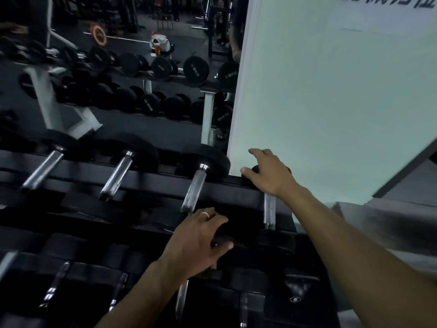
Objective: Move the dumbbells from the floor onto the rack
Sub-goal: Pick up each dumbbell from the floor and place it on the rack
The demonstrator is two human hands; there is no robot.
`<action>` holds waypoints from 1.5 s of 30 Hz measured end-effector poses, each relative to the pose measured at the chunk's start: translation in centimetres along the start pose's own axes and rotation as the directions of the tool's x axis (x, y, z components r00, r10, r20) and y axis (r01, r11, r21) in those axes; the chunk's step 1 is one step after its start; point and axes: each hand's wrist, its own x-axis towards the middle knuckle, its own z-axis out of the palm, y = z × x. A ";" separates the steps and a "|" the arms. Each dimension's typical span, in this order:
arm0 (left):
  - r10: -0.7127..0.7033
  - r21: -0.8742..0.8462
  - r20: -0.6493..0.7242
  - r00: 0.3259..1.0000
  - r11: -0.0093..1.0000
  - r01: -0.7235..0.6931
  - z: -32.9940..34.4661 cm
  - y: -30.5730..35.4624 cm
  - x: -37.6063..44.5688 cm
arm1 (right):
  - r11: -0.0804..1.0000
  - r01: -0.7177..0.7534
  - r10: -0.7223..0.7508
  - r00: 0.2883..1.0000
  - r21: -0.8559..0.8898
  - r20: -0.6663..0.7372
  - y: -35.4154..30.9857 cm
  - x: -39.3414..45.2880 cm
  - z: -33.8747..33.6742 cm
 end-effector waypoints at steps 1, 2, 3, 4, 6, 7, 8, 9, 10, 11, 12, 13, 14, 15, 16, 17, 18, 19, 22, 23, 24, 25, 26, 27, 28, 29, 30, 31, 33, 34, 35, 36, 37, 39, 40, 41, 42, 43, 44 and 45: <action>0.018 0.043 -0.033 0.999 0.999 -0.017 -0.8 -1.0 -0.3 | 1.000 0.018 -0.018 1.000 -0.015 0.016 -1.1 0.3 0.2; 0.024 0.076 -0.057 0.998 0.997 -0.020 -1.5 -2.0 -0.5 | 0.999 0.033 -0.032 0.999 -0.027 0.030 -2.1 0.7 0.5; 0.018 0.097 -0.065 0.998 0.995 -0.012 -2.2 -3.0 -0.9 | 0.999 0.041 -0.039 0.998 -0.032 0.042 -3.0 1.1 0.7; 0.008 0.115 -0.061 0.998 0.993 -0.001 -2.7 -4.1 -1.2 | 0.999 0.043 -0.041 0.998 -0.033 0.053 -3.8 1.5 0.9; -0.013 0.158 -0.037 0.999 0.987 0.019 -3.3 -6.3 -1.8 | 0.999 0.043 -0.040 0.997 -0.033 0.073 -5.1 2.5 1.5; -0.019 0.187 -0.029 0.999 0.982 0.024 -3.4 -7.4 -2.0 | 0.998 0.044 -0.041 0.996 -0.034 0.082 -5.6 3.0 1.8; -0.027 0.204 -0.024 0.999 0.978 0.032 -3.4 -8.4 -2.2 | 0.998 0.048 -0.045 0.995 -0.035 0.089 -6.1 3.4 2.3; -0.044 0.200 -0.023 0.999 0.979 0.048 -3.3 -9.1 -2.3 | 0.998 0.053 -0.050 0.994 -0.033 0.092 -6.4 3.9 2.7; -0.070 0.170 -0.024 0.997 0.983 0.073 -3.2 -9.6 -2.3 | 0.998 0.055 -0.053 0.995 -0.022 0.088 -6.6 4.2 3.2; -0.102 0.122 -0.024 0.994 0.987 0.104 -2.9 -10.0 -2.3 | 0.999 0.050 -0.050 0.996 -0.004 0.078 -6.8 4.6 3.6; -0.134 0.066 -0.023 0.991 0.989 0.136 -2.4 -10.2 -2.3 | 0.999 0.044 -0.045 0.997 0.016 0.060 -6.8 4.8 4.1; -0.161 0.016 -0.026 0.987 0.987 0.162 -1.9 -10.3 -2.4 | 0.999 0.038 -0.040 0.998 0.036 0.039 -6.8 5.0 4.5; -0.185 -0.027 -0.036 0.982 0.983 0.184 -1.4 -10.4 -2.4 | 0.998 0.036 -0.037 0.999 0.051 0.021 -6.7 5.2 4.8; -0.206 -0.066 -0.048 0.977 0.977 0.203 -0.8 -10.6 -2.4 | 0.997 0.037 -0.037 0.999 0.066 0.007 -6.6 5.3 5.1; -0.221 -0.100 -0.060 0.973 0.972 0.214 -0.4 -10.7 -2.3 | 0.996 0.039 -0.039 0.999 0.079 -0.001 -6.4 5.5 5.3; -0.230 -0.125 -0.072 0.971 0.968 0.220 -0.1 -10.8 -2.3 | 0.995 0.041 -0.041 0.999 0.092 -0.003 -6.3 5.6 5.4; -0.238 -0.144 -0.083 0.968 0.964 0.225 0.2 -11.0 -2.2 | 0.994 0.045 -0.045 0.999 0.102 -0.002 -6.2 5.7 5.4; -0.245 -0.158 -0.096 0.965 0.961 0.228 0.3 -11.1 -2.2 | 0.993 0.050 -0.051 0.999 0.109 0.001 -6.1 5.9 5.5; -0.268 -0.195 -0.128 0.955 0.951 0.241 0.4 -11.0 -2.4 | 0.992 0.075 -0.077 0.997 0.104 0.009 -6.2 6.2 5.5; -0.275 -0.201 -0.133 0.952 0.948 0.245 0.4 -10.7 -2.5 | 0.991 0.080 -0.082 0.997 0.104 0.008 -6.3 6.3 5.5; -0.282 -0.207 -0.137 0.950 0.946 0.251 0.5 -10.5 -2.5 | 0.991 0.082 -0.083 0.996 0.106 0.009 -6.3 6.4 5.5; -0.292 -0.213 -0.138 0.946 0.942 0.259 0.7 -10.3 -2.6 | 0.991 0.084 -0.086 0.996 0.108 0.012 -6.3 6.5 5.5; -0.302 -0.221 -0.141 0.943 0.938 0.267 0.8 -10.2 -2.6 | 0.991 0.088 -0.090 0.996 0.105 0.016 -6.3 6.6 5.5; -0.308 -0.225 -0.145 0.940 0.936 0.272 0.8 -10.2 -2.7 | 0.990 0.094 -0.097 0.995 0.100 0.021 -6.3 6.6 5.4; -0.311 -0.224 -0.147 0.939 0.935 0.275 0.9 -10.2 -2.7 | 0.990 0.102 -0.105 0.994 0.093 0.027 -6.2 6.7 5.4; -0.316 -0.222 -0.144 0.938 0.934 0.280 1.0 -10.1 -2.7 | 0.990 0.110 -0.113 0.993 0.085 0.031 -6.2 6.8 5.4; -0.323 -0.219 -0.142 0.936 0.932 0.289 1.1 -10.0 -2.7 | 0.990 0.115 -0.118 0.992 0.076 0.035 -6.2 6.8 5.4; -0.333 -0.217 -0.147 0.931 0.930 0.298 1.3 -9.9 -2.8 | 0.991 0.117 -0.120 0.992 0.066 0.039 -6.2 7.0 5.4; -0.350 -0.226 -0.173 0.921 0.924 0.308 1.6 -9.5 -2.8 | 0.992 0.117 -0.120 0.992 0.052 0.049 -6.4 7.2 5.4; -0.352 -0.232 -0.186 0.918 0.923 0.307 1.8 -9.5 -2.9 | 0.992 0.119 -0.122 0.991 0.051 0.051 -6.5 7.3 5.5; -0.349 -0.234 -0.188 0.918 0.924 0.303 1.8 -9.5 -2.8 | 0.991 0.122 -0.125 0.991 0.052 0.050 -6.6 7.4 5.6; -0.346 -0.232 -0.176 0.922 0.924 0.303 1.7 -9.7 -2.8 | 0.991 0.124 -0.126 0.991 0.049 0.047 -6.7 7.4 5.7; -0.344 -0.231 -0.155 0.926 0.924 0.304 1.5 -9.8 -2.8 | 0.991 0.124 -0.126 0.991 0.044 0.042 -6.8 7.4 5.7; -0.338 -0.233 -0.137 0.931 0.925 0.301 1.3 -9.9 -2.8 | 0.992 0.125 -0.126 0.991 0.033 0.038 -7.0 7.3 5.8; -0.335 -0.235 -0.141 0.932 0.926 0.297 1.3 -9.8 -2.9 | 0.992 0.124 -0.126 0.991 0.030 0.043 -7.0 7.2 5.7; -0.333 -0.237 -0.143 0.932 0.926 0.294 1.3 -9.7 -2.9 | 0.992 0.124 -0.126 0.991 0.027 0.049 -7.0 7.2 5.7; -0.332 -0.241 -0.140 0.933 0.925 0.294 1.3 -9.7 -2.9 | 0.992 0.126 -0.127 0.990 0.024 0.053 -7.0 7.2 5.6; -0.331 -0.240 -0.135 0.934 0.925 0.293 1.3 -9.6 -2.9 | 0.992 0.129 -0.129 0.990 0.020 0.054 -7.0 7.2 5.5; -0.328 -0.233 -0.131 0.936 0.927 0.292 1.2 -9.5 -2.9 | 0.991 0.131 -0.131 0.990 0.015 0.051 -7.1 7.1 5.4; -0.326 -0.222 -0.126 0.937 0.930 0.293 1.1 -9.5 -2.9 | 0.991 0.130 -0.130 0.990 0.008 0.046 -7.2 7.0 5.4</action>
